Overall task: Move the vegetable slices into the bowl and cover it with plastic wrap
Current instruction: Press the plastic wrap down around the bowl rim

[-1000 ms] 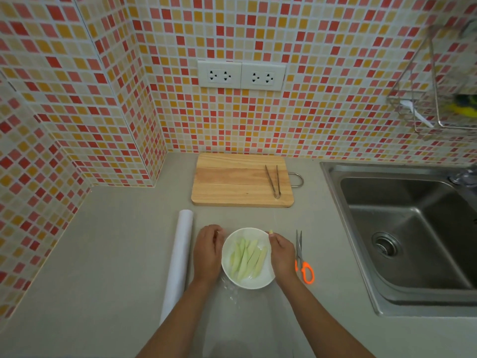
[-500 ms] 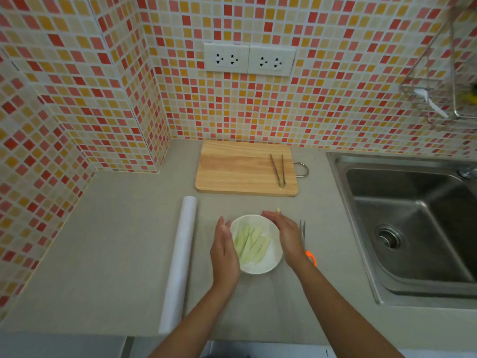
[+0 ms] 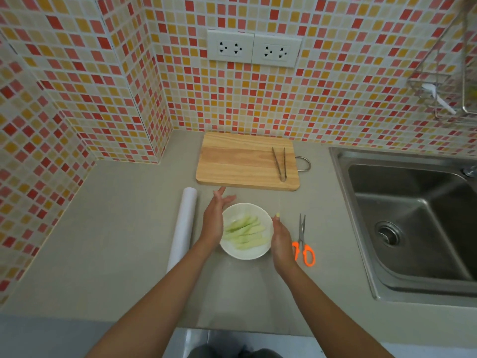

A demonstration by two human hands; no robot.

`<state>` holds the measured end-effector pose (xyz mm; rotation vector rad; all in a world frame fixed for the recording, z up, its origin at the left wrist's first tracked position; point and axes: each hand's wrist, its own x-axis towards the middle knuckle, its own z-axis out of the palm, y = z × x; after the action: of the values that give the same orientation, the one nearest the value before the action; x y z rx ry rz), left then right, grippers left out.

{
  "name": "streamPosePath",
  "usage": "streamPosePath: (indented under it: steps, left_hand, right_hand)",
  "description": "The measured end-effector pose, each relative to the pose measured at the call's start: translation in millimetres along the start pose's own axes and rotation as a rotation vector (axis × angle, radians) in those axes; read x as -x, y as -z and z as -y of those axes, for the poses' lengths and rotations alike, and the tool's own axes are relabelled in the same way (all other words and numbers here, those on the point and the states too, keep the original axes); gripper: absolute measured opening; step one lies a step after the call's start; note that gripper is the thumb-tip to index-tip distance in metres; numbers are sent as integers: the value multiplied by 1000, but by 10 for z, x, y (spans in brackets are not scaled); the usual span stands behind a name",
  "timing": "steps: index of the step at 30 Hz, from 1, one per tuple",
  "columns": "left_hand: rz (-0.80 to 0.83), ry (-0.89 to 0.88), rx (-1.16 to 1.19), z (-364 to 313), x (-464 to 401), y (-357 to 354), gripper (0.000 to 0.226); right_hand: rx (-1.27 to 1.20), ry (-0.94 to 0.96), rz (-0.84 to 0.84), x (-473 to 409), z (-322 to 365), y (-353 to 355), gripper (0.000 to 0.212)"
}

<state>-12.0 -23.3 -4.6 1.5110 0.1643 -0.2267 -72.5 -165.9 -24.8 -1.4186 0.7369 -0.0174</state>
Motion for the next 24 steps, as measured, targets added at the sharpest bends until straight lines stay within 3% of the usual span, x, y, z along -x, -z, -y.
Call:
streamPosePath:
  steps: [4, 6, 10, 13, 16, 21, 24]
  left_hand:
    - [-274, -33, 48, -117, -34, 118, 57]
    - [-353, 2, 84, -30, 88, 166, 61]
    - [-217, 115, 204, 167, 302, 88, 54]
    - [-180, 114, 236, 199, 301, -35, 42]
    - [-132, 98, 250, 195, 194, -68, 46]
    - [119, 179, 127, 154, -56, 43, 84]
    - [59, 154, 80, 92, -85, 67, 73]
  right_hand:
    - [3, 133, -146, -22, 99, -23, 40]
    - [-28, 136, -70, -55, 165, -36, 38]
    - [-35, 93, 155, -88, 183, -86, 37]
    - [-56, 106, 171, -55, 121, -87, 37]
    - [-62, 155, 108, 1, 46, -107, 35]
    - [-15, 201, -112, -12, -41, -83, 35]
    - [13, 228, -183, -74, 17, -63, 33]
